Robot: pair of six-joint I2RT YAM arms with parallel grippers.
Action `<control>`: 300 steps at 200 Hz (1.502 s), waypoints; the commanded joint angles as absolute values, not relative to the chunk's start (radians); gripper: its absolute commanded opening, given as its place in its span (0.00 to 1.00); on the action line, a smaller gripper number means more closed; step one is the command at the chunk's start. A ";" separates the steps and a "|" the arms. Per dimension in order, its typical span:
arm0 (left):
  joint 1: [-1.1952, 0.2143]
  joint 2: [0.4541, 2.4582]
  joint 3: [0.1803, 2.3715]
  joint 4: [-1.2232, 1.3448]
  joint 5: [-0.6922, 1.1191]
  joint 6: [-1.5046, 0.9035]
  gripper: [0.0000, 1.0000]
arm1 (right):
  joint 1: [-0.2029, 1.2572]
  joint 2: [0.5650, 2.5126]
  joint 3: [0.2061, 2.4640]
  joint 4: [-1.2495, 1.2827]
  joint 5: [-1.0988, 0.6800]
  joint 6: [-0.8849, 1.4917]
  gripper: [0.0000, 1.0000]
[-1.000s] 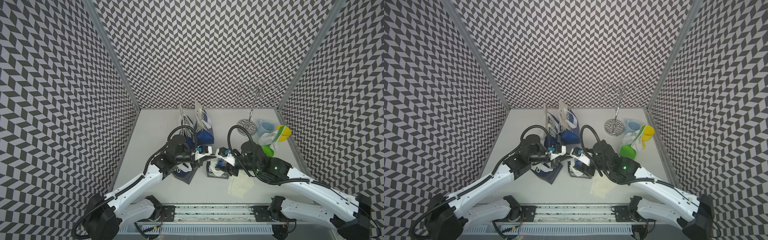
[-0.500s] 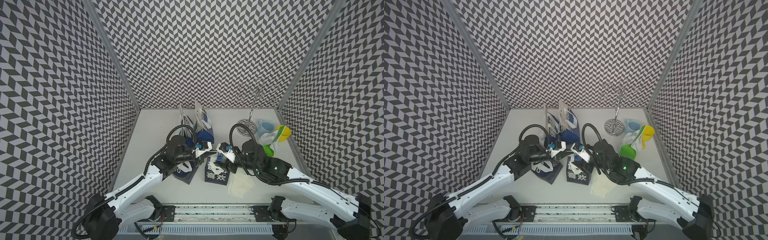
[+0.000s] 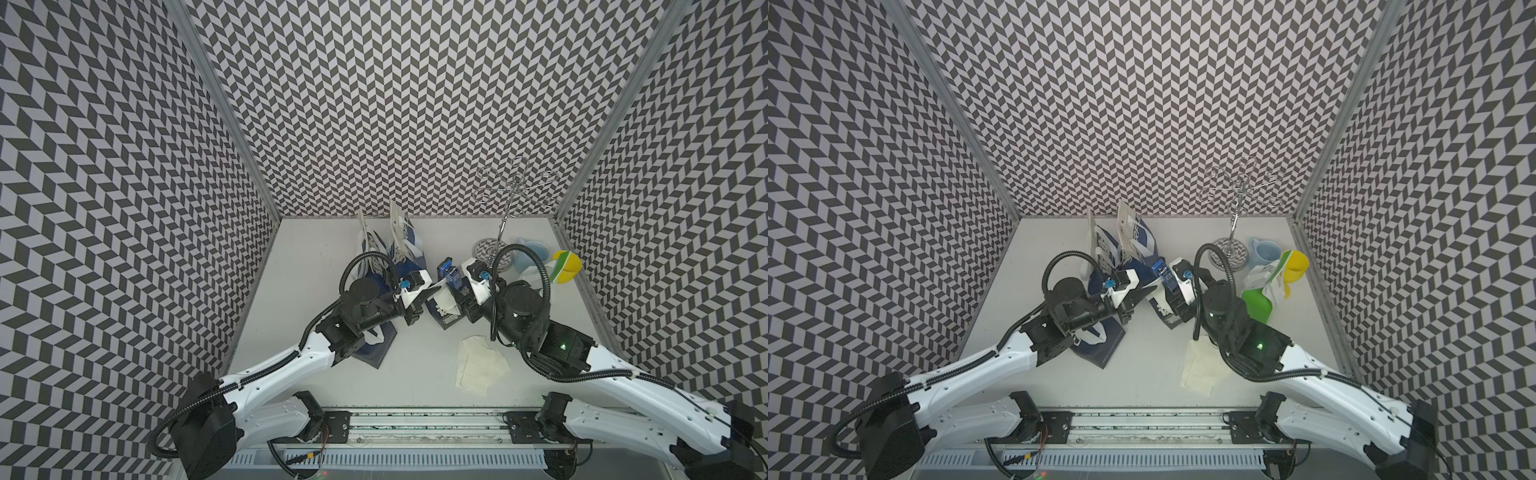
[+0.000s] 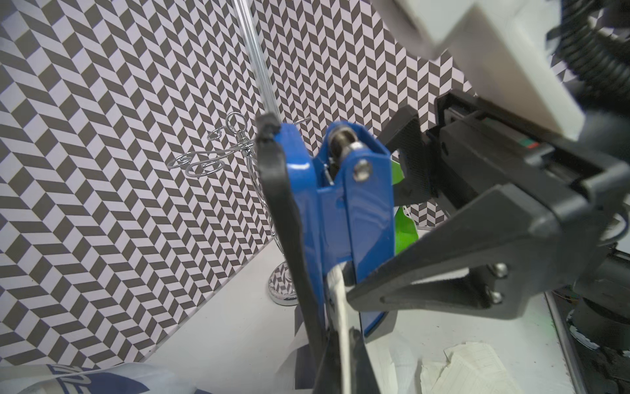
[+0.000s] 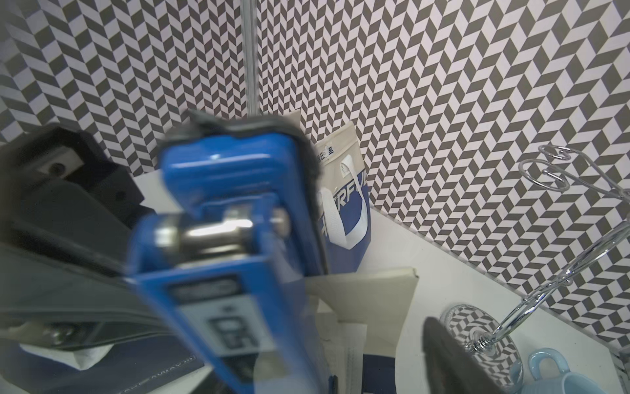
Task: Staple the receipts to the bags
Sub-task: Pick up the stapler from the takeout bag, then place the takeout bag at the center of the board.
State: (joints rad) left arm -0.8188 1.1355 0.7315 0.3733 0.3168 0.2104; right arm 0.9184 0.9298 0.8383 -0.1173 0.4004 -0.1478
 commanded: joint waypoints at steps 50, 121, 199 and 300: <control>-0.862 1.164 0.766 0.484 0.289 0.193 0.00 | 0.908 0.935 0.855 0.009 0.367 -0.002 0.12; -0.868 1.094 0.718 0.526 0.246 0.167 0.00 | 0.876 0.868 0.876 0.161 1.062 0.083 0.04; -0.816 0.772 0.729 0.774 -0.285 0.101 0.00 | 0.860 0.888 0.825 0.097 0.820 0.141 0.04; -0.114 0.909 0.869 0.226 -0.242 -0.306 0.00 | 0.861 0.982 0.852 0.039 0.467 0.067 0.03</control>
State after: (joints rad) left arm -0.1619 0.8848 0.8940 0.4091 -0.3935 -0.1703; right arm 0.8608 0.9974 0.8181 -0.0486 0.5060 0.0864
